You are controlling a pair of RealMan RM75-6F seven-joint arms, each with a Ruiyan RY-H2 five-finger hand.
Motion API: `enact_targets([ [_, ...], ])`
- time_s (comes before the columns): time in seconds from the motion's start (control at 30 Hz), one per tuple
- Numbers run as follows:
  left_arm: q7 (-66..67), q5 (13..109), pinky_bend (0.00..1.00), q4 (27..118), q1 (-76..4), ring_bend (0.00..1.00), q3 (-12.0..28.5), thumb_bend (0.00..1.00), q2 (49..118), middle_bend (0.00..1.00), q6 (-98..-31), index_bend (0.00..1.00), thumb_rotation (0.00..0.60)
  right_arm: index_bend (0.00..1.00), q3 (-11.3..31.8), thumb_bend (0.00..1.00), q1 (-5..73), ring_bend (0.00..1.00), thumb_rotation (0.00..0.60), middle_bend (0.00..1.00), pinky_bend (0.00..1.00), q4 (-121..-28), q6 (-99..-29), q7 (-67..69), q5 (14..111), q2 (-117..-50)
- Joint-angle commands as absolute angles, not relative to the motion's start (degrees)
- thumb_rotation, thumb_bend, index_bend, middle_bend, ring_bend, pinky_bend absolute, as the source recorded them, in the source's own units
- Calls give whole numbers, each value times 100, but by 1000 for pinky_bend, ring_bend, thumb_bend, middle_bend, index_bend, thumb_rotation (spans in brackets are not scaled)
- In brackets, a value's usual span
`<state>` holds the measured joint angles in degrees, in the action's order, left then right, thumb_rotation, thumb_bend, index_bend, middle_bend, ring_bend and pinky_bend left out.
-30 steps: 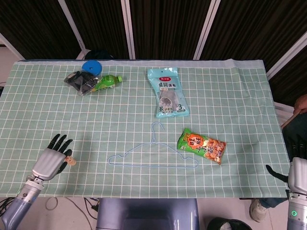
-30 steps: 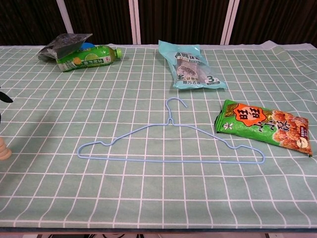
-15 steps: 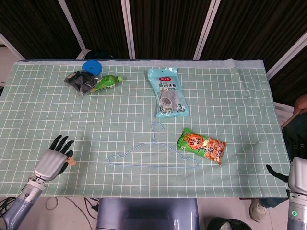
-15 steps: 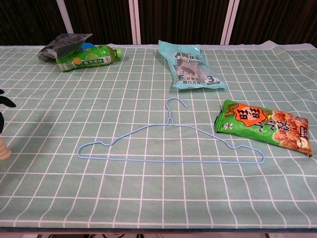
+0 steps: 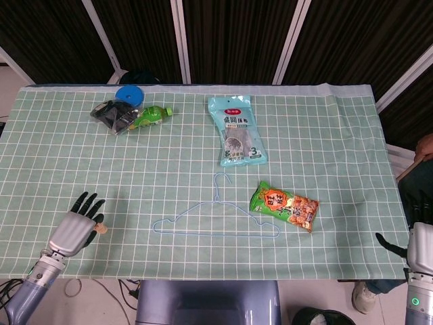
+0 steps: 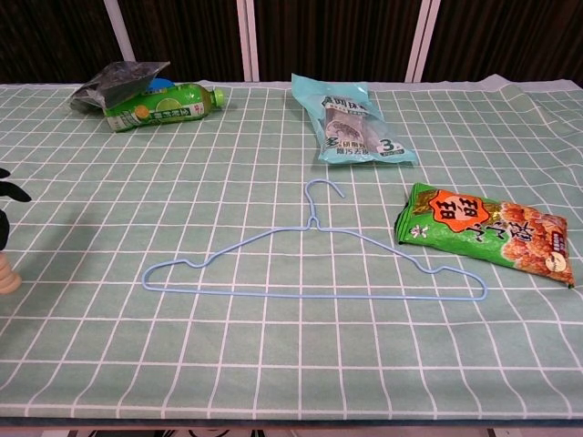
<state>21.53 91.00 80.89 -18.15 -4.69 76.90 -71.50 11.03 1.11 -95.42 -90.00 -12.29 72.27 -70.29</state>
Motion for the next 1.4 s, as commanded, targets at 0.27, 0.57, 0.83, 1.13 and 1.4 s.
enact_targets([
  [0.27, 2202, 9098, 60, 8076, -1807, 0, -458, 343, 7715, 147, -7126, 463, 600, 112, 1105, 205, 112, 55, 600, 33, 0, -9539, -8993, -1225, 7221, -7028],
  [0.57, 2223, 9097, 60, 8068, -1797, 0, -439, 344, 7724, 146, -7134, 459, 600, 112, 1103, 205, 111, 55, 600, 32, 0, -9538, -8996, -1227, 7222, -7028],
  [0.83, 2264, 9089, 60, 8047, -1787, 0, -432, 344, 7739, 146, -7126, 451, 600, 112, 1103, 205, 113, 55, 600, 33, 0, -9544, -8986, -1232, 7210, -7028],
  [1.13, 2275, 9099, 60, 8062, -1778, 0, -423, 344, 7733, 145, -7136, 431, 600, 114, 1103, 205, 113, 55, 600, 32, 0, -9551, -8982, -1236, 7204, -7023],
  [1.4, 2302, 9113, 60, 8054, -1769, 0, -423, 344, 7739, 144, -7144, 429, 600, 115, 1106, 205, 114, 55, 600, 33, 0, -9567, -8968, -1240, 7183, -7017],
])
